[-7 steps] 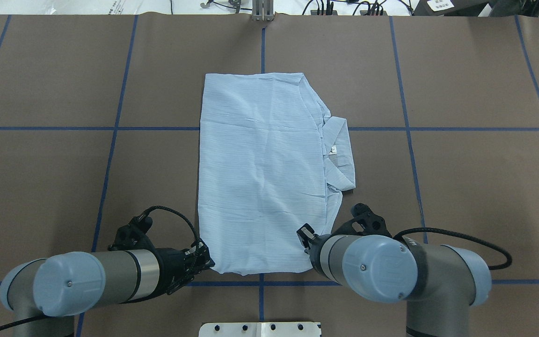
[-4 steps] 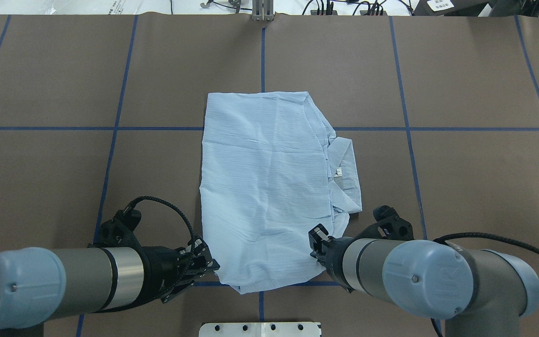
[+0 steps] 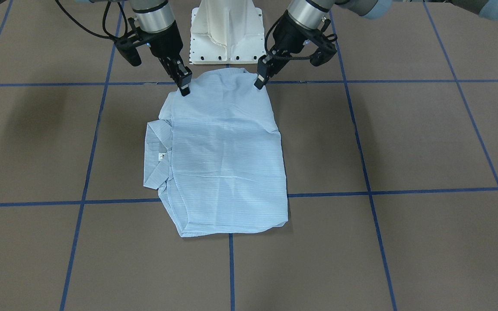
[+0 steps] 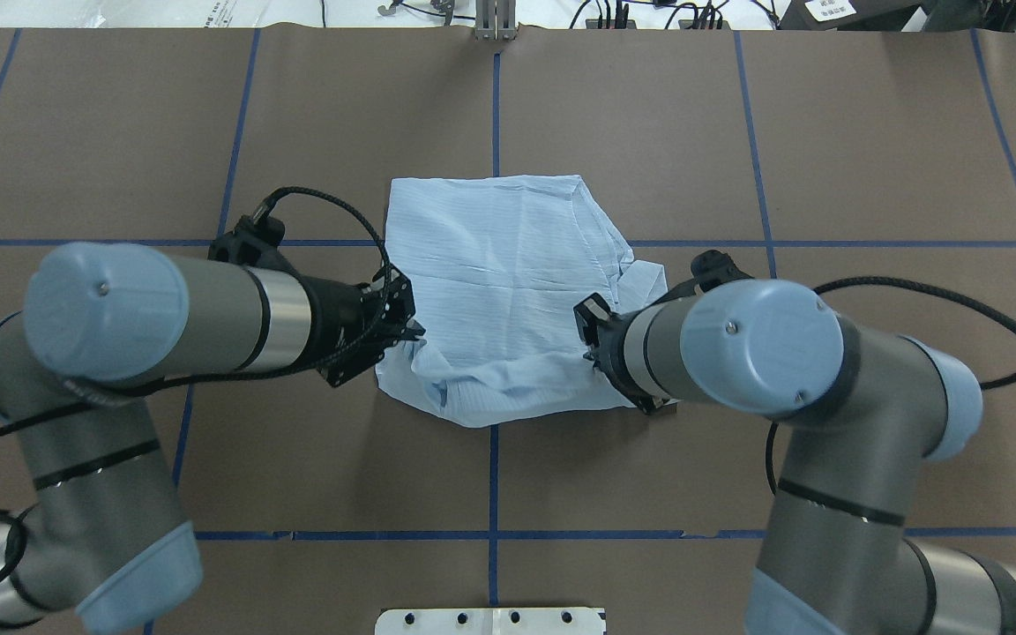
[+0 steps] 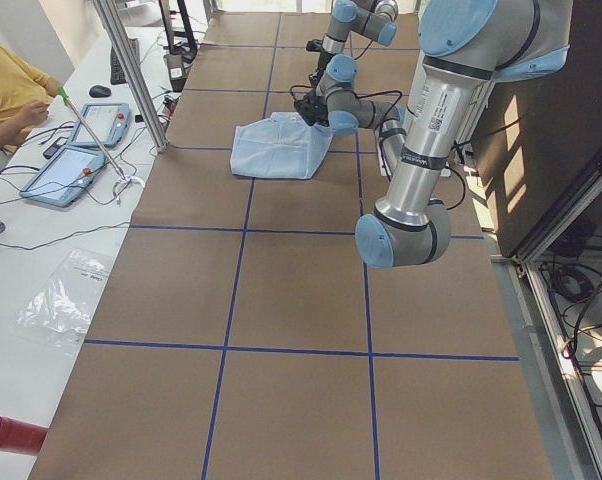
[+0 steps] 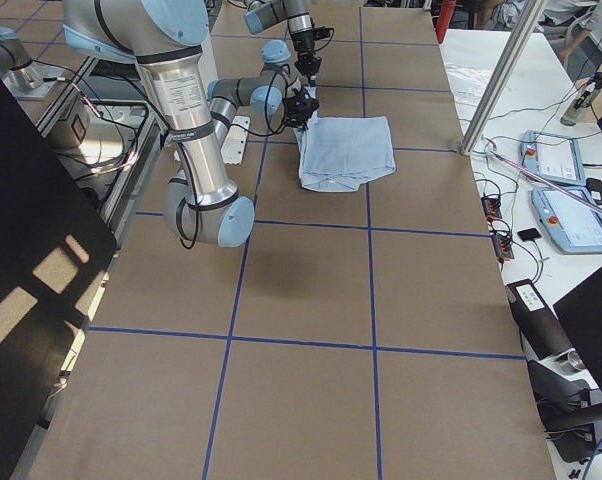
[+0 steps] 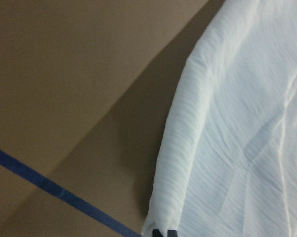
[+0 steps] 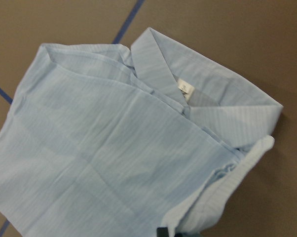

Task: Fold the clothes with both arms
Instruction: 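Lift the near edge with both grippers and fold it toward the collar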

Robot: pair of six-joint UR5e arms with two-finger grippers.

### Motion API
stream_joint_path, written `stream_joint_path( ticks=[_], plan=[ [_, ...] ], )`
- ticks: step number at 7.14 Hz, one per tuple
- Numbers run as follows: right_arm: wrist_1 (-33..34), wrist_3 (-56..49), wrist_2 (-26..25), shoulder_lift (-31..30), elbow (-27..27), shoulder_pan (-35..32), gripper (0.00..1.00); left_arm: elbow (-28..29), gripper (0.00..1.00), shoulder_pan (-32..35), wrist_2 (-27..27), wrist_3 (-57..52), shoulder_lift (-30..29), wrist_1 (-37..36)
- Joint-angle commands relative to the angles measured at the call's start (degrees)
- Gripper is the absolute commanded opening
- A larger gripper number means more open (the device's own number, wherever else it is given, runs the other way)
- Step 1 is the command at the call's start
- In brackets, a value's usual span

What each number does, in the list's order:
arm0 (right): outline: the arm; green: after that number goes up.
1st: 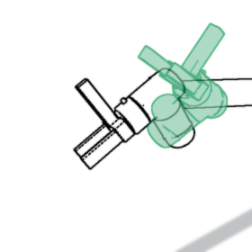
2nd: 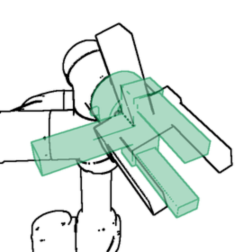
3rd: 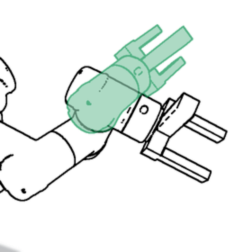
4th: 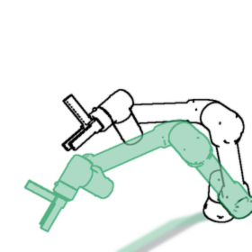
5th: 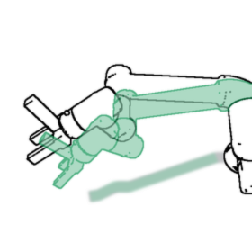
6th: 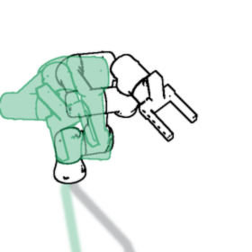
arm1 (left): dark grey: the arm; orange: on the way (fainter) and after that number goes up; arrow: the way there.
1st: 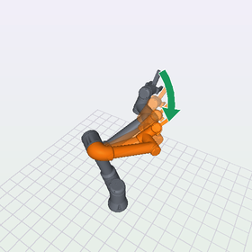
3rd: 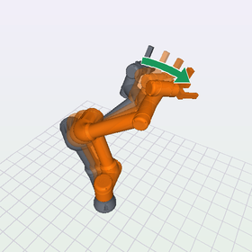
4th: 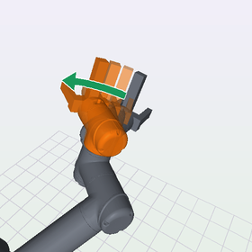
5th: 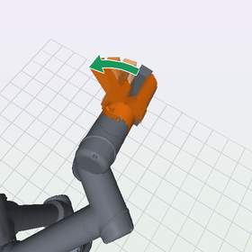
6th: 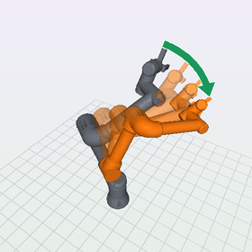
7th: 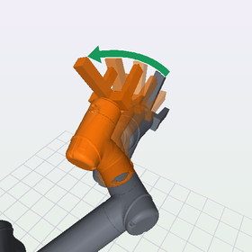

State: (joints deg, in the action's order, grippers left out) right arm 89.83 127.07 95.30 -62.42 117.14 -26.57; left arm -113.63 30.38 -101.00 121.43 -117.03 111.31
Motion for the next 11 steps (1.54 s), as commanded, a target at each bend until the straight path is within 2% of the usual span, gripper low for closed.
stream_joint_path(
  ticks=[1,2,4,6,7,8,9,10,11],
  plan=[
    [-0.10,-7.51,6.36,6.06,-9.86,-8.82,0.00,8.75,0.00,7.30,-1.82,-7.23,-3.89,0.57],
    [-0.27,-8.85,6.56,10.26,-16.18,-10.32,0.00,13.13,0.00,9.24,-2.78,-8.04,-6.60,0.66],
    [-9.10,-11.14,10.50,12.94,-26.57,-13.93,0.00,26.04,0.00,10.84,-2.79,-8.14,-10.84,9.75],
    [-12.74,-14.91,10.78,17.83,-37.19,-14.81,0.00,33.61,0.00,11.37,-2.62,-10.05,-13.29,14.45],
    [-17.80,-18.15,10.87,19.08,-43.60,-15.43,0.00,39.31,0.00,11.89,-2.44,-10.59,-14.79,19.07],
    [-22.81,-21.31,12.09,20.75,-49.84,-17.35,0.00,44.67,0.44,13.20,-2.27,-14.86,-16.63,21.30],
    [-27.65,-26.13,12.80,24.33,-57.91,-17.89,0.99,51.08,0.73,14.61,-2.09,-17.25,-19.26,24.62],
    [-29.61,-26.96,12.89,25.58,-59.38,-18.16,1.00,51.32,1.00,15.14,-2.18,-19.19,-19.20,25.18],
    [-29.54,-30.53,13.50,25.25,-59.13,-19.73,1.00,51.32,1.00,15.41,-2.18,-19.47,-19.20,25.27]
  ],
)
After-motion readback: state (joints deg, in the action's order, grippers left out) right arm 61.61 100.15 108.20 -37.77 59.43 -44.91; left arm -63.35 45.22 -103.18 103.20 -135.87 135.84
